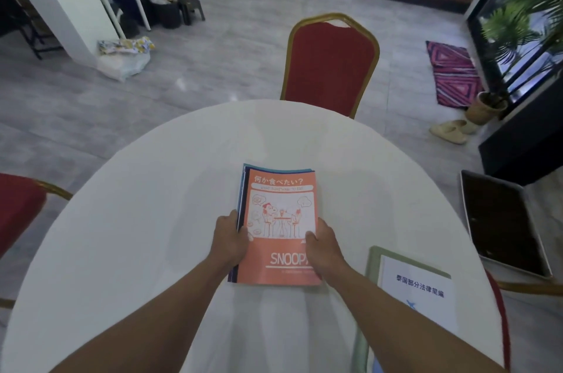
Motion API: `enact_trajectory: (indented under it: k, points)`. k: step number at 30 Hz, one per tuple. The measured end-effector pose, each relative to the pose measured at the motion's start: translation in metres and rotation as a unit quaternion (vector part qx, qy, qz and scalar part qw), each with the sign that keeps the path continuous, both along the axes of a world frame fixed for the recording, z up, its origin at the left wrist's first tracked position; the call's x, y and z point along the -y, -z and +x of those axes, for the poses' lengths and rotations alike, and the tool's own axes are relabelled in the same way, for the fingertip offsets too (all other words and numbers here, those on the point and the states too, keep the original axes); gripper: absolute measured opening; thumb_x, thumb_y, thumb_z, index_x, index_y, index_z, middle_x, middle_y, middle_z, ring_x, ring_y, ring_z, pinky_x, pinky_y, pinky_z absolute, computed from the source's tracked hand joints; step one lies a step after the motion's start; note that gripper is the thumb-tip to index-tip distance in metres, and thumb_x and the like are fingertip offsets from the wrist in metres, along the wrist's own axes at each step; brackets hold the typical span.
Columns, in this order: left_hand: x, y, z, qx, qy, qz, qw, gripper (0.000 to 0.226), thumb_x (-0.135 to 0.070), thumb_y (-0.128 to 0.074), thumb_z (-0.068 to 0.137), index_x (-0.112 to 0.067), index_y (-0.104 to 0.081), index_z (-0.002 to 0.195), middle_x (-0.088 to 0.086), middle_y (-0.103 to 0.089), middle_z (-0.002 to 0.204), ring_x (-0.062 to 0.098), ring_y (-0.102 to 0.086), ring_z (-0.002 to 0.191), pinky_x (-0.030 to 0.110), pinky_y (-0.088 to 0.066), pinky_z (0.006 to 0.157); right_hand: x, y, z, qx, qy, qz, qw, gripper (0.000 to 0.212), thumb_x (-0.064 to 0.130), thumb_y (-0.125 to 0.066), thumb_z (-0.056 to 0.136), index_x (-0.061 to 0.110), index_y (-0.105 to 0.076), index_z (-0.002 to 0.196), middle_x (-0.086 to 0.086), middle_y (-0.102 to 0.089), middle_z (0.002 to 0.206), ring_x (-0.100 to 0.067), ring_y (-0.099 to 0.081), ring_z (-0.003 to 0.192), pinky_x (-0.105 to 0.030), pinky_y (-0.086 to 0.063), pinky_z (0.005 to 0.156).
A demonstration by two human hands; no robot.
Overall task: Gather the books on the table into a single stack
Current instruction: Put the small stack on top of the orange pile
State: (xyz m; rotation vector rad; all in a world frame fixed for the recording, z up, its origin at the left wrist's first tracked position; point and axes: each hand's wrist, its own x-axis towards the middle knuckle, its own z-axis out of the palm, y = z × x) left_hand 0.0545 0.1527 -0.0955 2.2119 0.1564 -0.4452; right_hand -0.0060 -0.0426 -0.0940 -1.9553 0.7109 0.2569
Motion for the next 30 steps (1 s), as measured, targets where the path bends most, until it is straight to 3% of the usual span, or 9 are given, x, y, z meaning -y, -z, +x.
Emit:
enact_trajectory:
  k: [5,9,12,20,30]
  points:
    - [0.007,0.017,0.012,-0.019,0.011,0.073,0.997,0.025,-0.016,-0.047,0.098,-0.006,-0.053,0.121,0.015,-0.05,0.13,0.03,-0.056,0.117,0.041,-0.055,0.095,0.004,0.008,0.009,-0.045,-0.02,-0.097,0.994,0.031,0.017,-0.04,0.1,0.014,-0.051,0.129,-0.007,-0.038,0.136,-0.025,-0.048,0.122,-0.04,-0.048,0.103]
    - [0.006,0.021,0.007,0.015,0.043,0.119,0.992,0.044,-0.025,-0.039,0.102,-0.009,-0.035,0.143,0.014,-0.035,0.142,0.027,-0.039,0.131,0.038,-0.045,0.105,0.005,0.015,0.007,-0.054,-0.058,-0.159,0.984,0.028,0.028,-0.044,0.099,0.016,-0.045,0.124,-0.008,-0.036,0.139,-0.025,-0.043,0.126,-0.043,-0.046,0.103]
    - [0.004,0.022,0.003,0.028,0.069,0.114,0.991,0.054,-0.032,-0.035,0.103,-0.013,-0.021,0.151,0.014,-0.03,0.146,0.028,-0.033,0.135,0.041,-0.043,0.106,-0.001,0.016,0.009,-0.035,-0.063,-0.138,0.988,0.046,0.036,-0.046,0.1,0.016,-0.035,0.14,-0.008,-0.034,0.145,-0.025,-0.037,0.132,-0.046,-0.043,0.108]
    - [0.004,0.023,0.005,0.043,0.071,0.124,0.989,0.039,-0.032,-0.043,0.101,-0.013,-0.037,0.135,0.012,-0.035,0.143,0.025,-0.041,0.129,0.037,-0.046,0.101,-0.008,0.021,0.009,-0.018,-0.046,-0.149,0.988,0.053,0.033,-0.047,0.101,0.017,-0.028,0.148,-0.005,-0.029,0.148,-0.023,-0.031,0.136,-0.042,-0.04,0.111]
    - [0.002,0.021,0.008,0.027,0.078,0.114,0.99,0.042,-0.031,-0.045,0.1,-0.011,-0.036,0.136,0.013,-0.035,0.142,0.024,-0.044,0.128,0.037,-0.047,0.101,-0.01,0.02,0.007,-0.01,-0.04,-0.161,0.986,0.052,0.036,-0.045,0.102,0.018,-0.029,0.148,-0.005,-0.03,0.15,-0.021,-0.032,0.136,-0.037,-0.038,0.109]
